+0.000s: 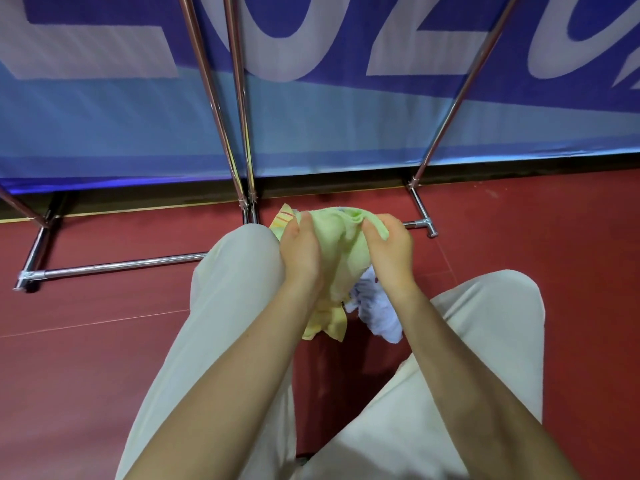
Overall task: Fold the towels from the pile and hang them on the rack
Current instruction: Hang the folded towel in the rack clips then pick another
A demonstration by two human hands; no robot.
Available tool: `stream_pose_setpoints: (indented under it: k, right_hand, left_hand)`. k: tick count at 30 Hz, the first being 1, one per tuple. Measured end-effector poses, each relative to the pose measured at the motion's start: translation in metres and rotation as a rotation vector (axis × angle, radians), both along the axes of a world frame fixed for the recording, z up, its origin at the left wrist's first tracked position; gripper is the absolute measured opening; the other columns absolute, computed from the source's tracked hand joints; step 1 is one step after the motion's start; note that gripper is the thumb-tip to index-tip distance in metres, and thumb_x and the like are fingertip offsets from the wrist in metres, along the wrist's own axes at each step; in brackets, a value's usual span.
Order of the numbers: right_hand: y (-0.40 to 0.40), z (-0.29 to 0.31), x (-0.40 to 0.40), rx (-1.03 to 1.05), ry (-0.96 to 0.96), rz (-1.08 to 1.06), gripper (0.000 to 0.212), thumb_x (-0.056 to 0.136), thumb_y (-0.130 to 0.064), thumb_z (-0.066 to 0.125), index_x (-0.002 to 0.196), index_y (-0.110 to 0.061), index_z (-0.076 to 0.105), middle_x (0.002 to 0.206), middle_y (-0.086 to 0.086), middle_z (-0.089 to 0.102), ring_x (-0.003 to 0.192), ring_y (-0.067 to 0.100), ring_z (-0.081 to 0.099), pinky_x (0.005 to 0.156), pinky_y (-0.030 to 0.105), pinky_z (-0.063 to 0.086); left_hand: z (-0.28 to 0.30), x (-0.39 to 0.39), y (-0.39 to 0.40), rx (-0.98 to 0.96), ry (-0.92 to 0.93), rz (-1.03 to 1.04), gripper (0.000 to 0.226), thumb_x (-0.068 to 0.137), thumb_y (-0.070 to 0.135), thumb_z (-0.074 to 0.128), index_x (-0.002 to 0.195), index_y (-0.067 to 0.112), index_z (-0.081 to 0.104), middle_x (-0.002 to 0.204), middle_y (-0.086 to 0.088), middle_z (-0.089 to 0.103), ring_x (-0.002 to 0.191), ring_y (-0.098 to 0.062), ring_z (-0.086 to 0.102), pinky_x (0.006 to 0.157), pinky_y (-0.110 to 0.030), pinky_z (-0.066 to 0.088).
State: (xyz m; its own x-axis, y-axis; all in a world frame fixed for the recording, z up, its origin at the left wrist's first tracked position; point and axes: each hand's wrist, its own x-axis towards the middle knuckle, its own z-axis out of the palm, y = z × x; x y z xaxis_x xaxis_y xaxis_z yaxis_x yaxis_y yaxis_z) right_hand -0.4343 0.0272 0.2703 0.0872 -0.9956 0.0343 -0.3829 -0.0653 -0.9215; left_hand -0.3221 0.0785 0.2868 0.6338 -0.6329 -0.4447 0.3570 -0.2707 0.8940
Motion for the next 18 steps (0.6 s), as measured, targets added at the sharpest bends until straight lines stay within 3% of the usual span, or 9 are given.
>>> stream_pose_setpoints:
  k: [3, 6, 10, 13, 18]
  right_hand:
    - [-0.001, 0.000, -0.010, -0.021, 0.015, 0.035, 0.012, 0.095, -0.017, 0.050, 0.088, -0.012, 0.058, 0.091, 0.004, 0.058, 0.083, 0.015, 0.054, 0.070, 0.021, 0.042]
    - [0.004, 0.003, -0.014, 0.005, 0.033, 0.129, 0.013, 0.099, -0.018, 0.045, 0.098, -0.009, 0.055, 0.086, 0.000, 0.055, 0.076, 0.009, 0.049, 0.066, 0.015, 0.040]
    - [0.010, 0.014, -0.013, 0.009, -0.078, 0.213, 0.004, 0.094, -0.015, 0.057, 0.098, -0.014, 0.058, 0.088, -0.009, 0.057, 0.077, -0.006, 0.052, 0.073, 0.007, 0.041]
    - [0.013, 0.019, -0.016, 0.046, -0.094, 0.245, 0.016, 0.084, -0.020, 0.072, 0.095, -0.016, 0.061, 0.087, -0.012, 0.061, 0.078, -0.010, 0.056, 0.071, 0.006, 0.042]
    - [0.010, 0.010, -0.013, 0.050, -0.018, 0.073, 0.028, 0.080, -0.028, 0.076, 0.084, -0.006, 0.060, 0.071, -0.006, 0.056, 0.059, -0.002, 0.047, 0.055, 0.012, 0.041]
  left_hand:
    - [-0.001, -0.004, -0.002, 0.010, -0.058, -0.023, 0.044, 0.099, 0.041, 0.039, 0.124, 0.011, 0.059, 0.119, -0.006, 0.064, 0.112, -0.025, 0.057, 0.104, -0.044, 0.043]
    - [0.000, -0.001, -0.003, -0.008, -0.004, -0.008, 0.052, 0.093, 0.046, 0.044, 0.125, 0.008, 0.059, 0.123, -0.011, 0.063, 0.118, -0.028, 0.057, 0.104, -0.045, 0.043]
    - [0.001, 0.007, -0.004, -0.039, 0.080, 0.024, 0.024, 0.094, 0.036, 0.050, 0.086, 0.018, 0.064, 0.087, 0.002, 0.062, 0.086, -0.016, 0.058, 0.084, -0.034, 0.047]
    - [-0.001, 0.011, -0.004, -0.026, 0.040, -0.003, 0.026, 0.094, 0.038, 0.047, 0.090, 0.019, 0.064, 0.092, 0.002, 0.062, 0.087, -0.015, 0.058, 0.086, -0.036, 0.048]
    - [-0.001, 0.007, 0.003, -0.053, -0.104, -0.052, 0.034, 0.096, 0.037, 0.044, 0.085, 0.008, 0.056, 0.080, -0.005, 0.050, 0.075, -0.018, 0.046, 0.072, -0.033, 0.039]
